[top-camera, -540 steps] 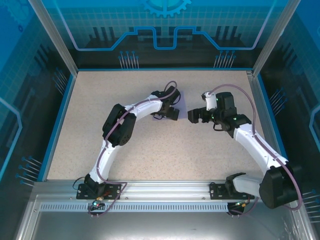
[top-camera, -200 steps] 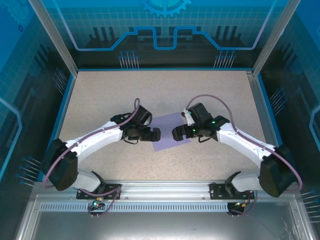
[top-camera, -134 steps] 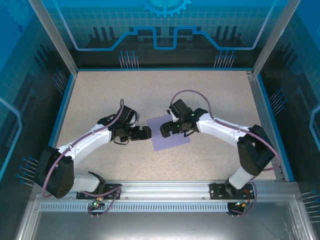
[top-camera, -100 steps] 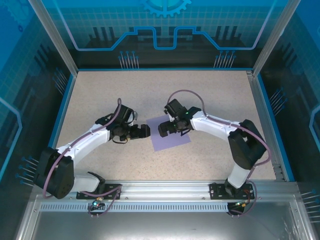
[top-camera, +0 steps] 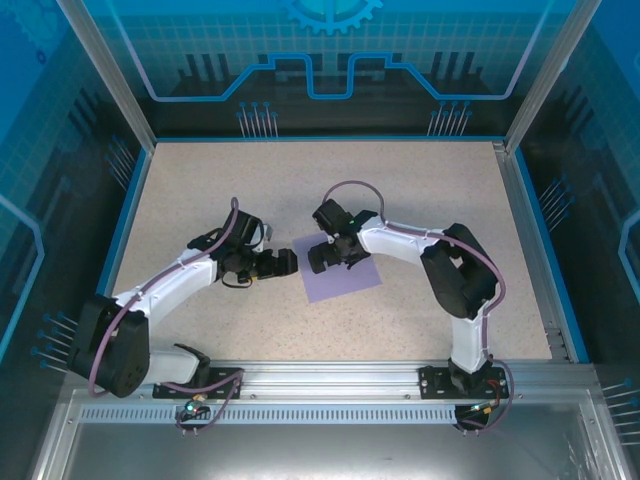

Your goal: Fold a paper plane with a square sheet of paper (pick it up from the middle)

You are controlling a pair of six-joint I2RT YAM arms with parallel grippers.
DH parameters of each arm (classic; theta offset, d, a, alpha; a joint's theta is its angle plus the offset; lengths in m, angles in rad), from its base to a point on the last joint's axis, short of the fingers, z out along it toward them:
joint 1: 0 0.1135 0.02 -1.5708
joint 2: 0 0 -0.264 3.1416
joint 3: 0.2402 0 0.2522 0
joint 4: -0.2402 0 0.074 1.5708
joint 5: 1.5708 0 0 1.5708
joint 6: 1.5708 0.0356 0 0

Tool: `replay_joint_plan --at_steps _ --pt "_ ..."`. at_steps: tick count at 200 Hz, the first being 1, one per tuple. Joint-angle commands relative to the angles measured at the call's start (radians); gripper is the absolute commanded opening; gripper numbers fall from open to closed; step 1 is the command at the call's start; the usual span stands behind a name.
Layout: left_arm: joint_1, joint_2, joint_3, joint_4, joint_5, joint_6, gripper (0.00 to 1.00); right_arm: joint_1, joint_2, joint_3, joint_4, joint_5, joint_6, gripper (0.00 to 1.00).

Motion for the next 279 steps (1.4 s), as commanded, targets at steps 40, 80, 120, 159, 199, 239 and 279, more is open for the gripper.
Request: replay_joint_plan --at_steps 40,80,120,159,199,239,279 --pt "0.012 0.041 0.003 0.013 0.039 0.028 0.99 0.028 0.073 0.041 -0.062 0.054 0.054 0.99" --pt "0.011 0.040 -0.010 0.015 0.037 0.025 0.99 0.035 0.112 0.053 -0.084 0.093 0.068 0.99" --pt "0.012 0.023 -0.028 0.009 0.035 0.024 0.99 0.044 0.142 0.053 -0.068 0.075 0.079 0.97" --pt "0.012 0.021 -0.040 0.013 0.040 0.016 0.99 0.043 0.153 0.058 -0.063 0.072 0.078 0.92" --pt "0.012 0.026 -0.043 0.016 0.047 0.016 0.99 0.049 0.165 0.081 -0.085 0.096 0.073 0.84" --pt "0.012 0.036 -0.043 0.020 0.055 0.018 0.99 0.052 0.170 0.094 -0.101 0.118 0.072 0.83" --pt "0.012 0.046 -0.044 0.026 0.061 0.018 0.99 0.054 0.146 0.096 -0.091 0.120 0.072 0.76"
